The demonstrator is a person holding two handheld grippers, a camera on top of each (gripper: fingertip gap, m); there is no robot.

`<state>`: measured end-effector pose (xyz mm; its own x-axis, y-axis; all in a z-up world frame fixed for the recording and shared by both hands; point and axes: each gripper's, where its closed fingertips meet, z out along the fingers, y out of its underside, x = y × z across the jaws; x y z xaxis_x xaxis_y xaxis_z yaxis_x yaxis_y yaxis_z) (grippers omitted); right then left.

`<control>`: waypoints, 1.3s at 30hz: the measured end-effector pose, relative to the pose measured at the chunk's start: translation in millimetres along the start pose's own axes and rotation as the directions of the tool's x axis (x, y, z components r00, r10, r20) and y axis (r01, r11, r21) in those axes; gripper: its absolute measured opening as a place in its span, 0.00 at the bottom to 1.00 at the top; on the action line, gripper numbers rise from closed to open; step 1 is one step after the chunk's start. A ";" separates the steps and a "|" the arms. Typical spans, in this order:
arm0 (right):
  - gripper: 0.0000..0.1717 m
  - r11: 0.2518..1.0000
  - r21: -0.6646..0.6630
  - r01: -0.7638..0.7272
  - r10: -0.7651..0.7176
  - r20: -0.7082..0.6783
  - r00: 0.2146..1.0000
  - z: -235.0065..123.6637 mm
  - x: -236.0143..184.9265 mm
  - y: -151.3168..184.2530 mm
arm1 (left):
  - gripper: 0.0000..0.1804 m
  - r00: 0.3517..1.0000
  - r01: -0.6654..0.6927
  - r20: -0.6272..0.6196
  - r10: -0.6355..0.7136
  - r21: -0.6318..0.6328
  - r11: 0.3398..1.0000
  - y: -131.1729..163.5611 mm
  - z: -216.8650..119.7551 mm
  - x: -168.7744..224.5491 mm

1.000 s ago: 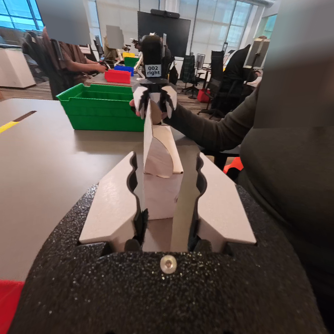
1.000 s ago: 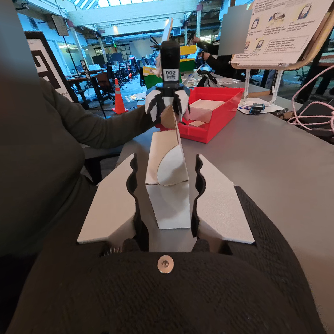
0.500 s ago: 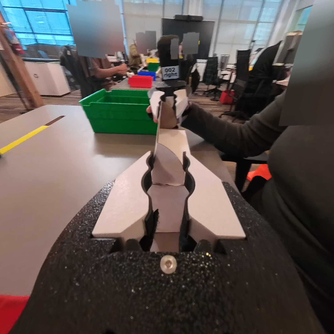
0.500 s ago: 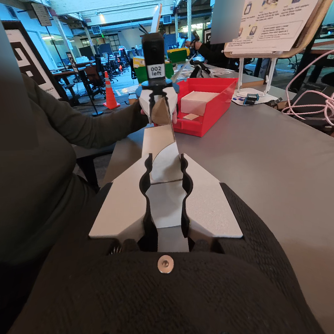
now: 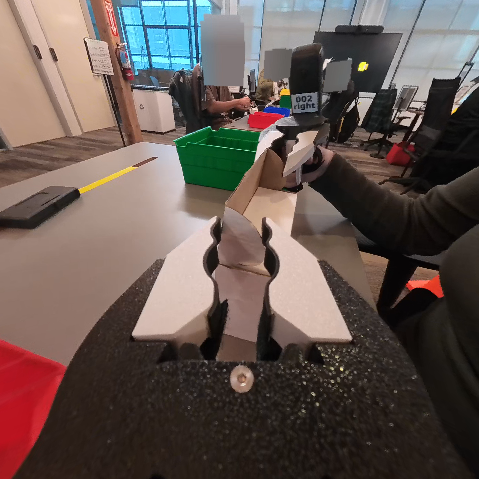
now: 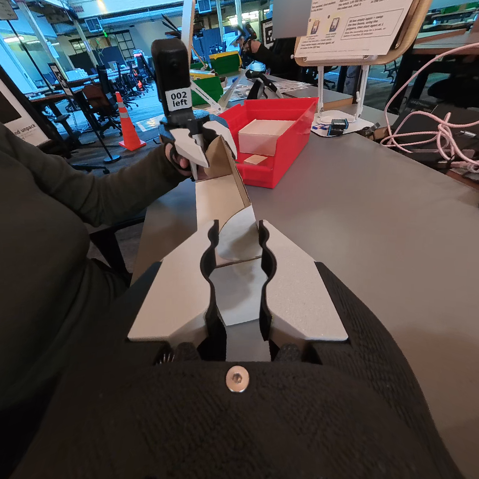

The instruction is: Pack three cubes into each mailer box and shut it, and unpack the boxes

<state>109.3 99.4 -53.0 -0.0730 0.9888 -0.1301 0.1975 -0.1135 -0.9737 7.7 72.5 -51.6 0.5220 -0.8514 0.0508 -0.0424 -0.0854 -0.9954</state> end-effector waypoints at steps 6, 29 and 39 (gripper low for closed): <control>0.17 0.997 0.015 0.070 -0.070 0.006 0.998 -0.8 -3.2 1.9 | 0.16 0.997 -0.082 0.003 0.082 0.016 0.997 1.7 -2.0 7.3; 0.17 0.909 0.073 0.410 -0.409 -0.019 0.912 -2.4 -13.5 13.0 | 0.16 0.888 -0.459 0.010 0.459 0.008 0.888 14.9 -6.6 24.5; 0.47 0.940 0.106 0.324 -0.329 0.034 0.944 -8.8 -20.3 4.3 | 0.50 0.928 -0.365 -0.050 0.368 0.060 0.929 7.5 -11.7 36.6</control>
<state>120.2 79.7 -52.9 -0.1668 0.9673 0.1910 0.0586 0.2031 -0.9774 16.6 34.6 -56.3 0.4266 -0.8478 -0.3151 -0.1792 0.2623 -0.9482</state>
